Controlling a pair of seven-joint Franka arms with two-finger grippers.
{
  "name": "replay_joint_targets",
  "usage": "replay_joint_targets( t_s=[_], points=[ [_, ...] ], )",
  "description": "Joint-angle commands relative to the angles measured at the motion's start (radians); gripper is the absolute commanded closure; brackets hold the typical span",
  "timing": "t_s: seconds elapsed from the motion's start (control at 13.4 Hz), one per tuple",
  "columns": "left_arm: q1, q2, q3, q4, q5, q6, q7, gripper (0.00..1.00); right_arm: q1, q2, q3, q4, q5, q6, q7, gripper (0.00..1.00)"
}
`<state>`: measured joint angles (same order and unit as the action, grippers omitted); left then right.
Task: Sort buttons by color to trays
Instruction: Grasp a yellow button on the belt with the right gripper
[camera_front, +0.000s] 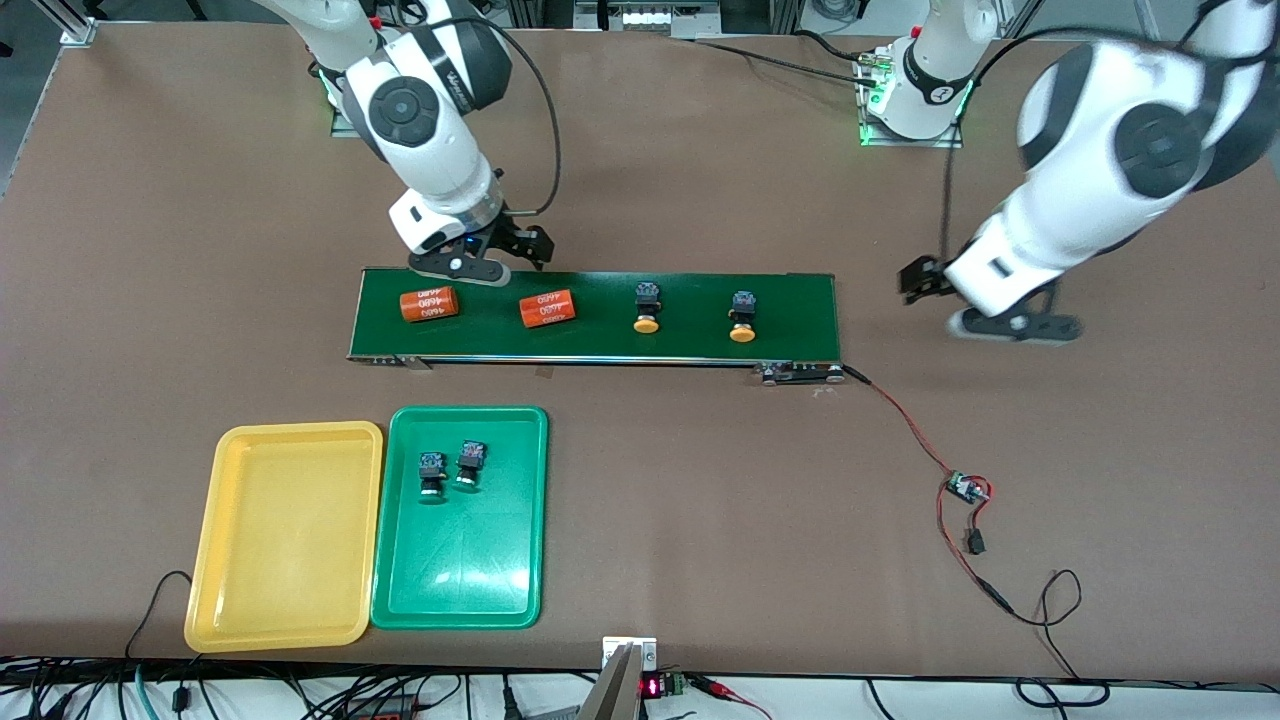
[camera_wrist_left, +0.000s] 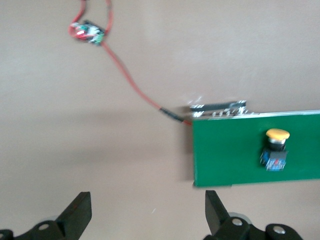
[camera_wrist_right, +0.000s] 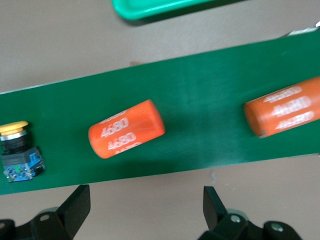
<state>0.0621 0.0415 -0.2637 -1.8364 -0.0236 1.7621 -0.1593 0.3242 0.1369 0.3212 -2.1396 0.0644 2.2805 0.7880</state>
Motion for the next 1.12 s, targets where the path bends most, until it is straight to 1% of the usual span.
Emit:
replay_joint_targets(
  t_s=[0.0,0.07,0.22,0.3,0.37,0.45,0.6,0.82,0.97,1.05],
  points=[
    [-0.010,0.004,0.059,0.207,-0.003,-0.237,0.055,0.00,0.045,0.075,-0.005,0.076,-0.002,0.001,0.033,0.00],
    [-0.011,0.001,0.087,0.232,-0.003,-0.251,0.067,0.00,0.061,0.099,-0.013,0.104,-0.002,-0.002,0.043,0.00],
    [-0.011,-0.002,0.156,0.243,0.026,-0.233,0.070,0.00,0.094,0.144,-0.027,0.145,-0.027,-0.007,0.083,0.00],
    [-0.013,-0.002,0.165,0.256,0.063,-0.207,0.070,0.00,0.108,0.165,-0.039,0.162,-0.076,-0.007,0.080,0.00],
    [-0.013,-0.008,0.166,0.263,0.091,-0.201,0.069,0.00,0.121,0.191,-0.039,0.187,-0.127,-0.010,0.074,0.00],
    [-0.011,-0.026,0.169,0.266,0.083,-0.202,0.072,0.00,0.125,0.211,-0.039,0.204,-0.146,-0.009,0.070,0.00],
    [0.007,-0.031,0.173,0.266,0.053,-0.237,0.072,0.00,0.148,0.246,-0.047,0.246,-0.147,-0.009,0.069,0.00],
    [0.016,-0.025,0.162,0.298,0.047,-0.279,0.073,0.00,0.157,0.276,-0.056,0.291,-0.149,-0.001,0.071,0.00],
    [0.012,-0.025,0.161,0.299,0.048,-0.282,0.072,0.00,0.157,0.289,-0.056,0.311,-0.198,0.002,0.071,0.00],
    [0.010,-0.026,0.156,0.299,0.047,-0.283,0.070,0.00,0.157,0.297,-0.056,0.316,-0.205,0.008,0.073,0.00]
  ],
)
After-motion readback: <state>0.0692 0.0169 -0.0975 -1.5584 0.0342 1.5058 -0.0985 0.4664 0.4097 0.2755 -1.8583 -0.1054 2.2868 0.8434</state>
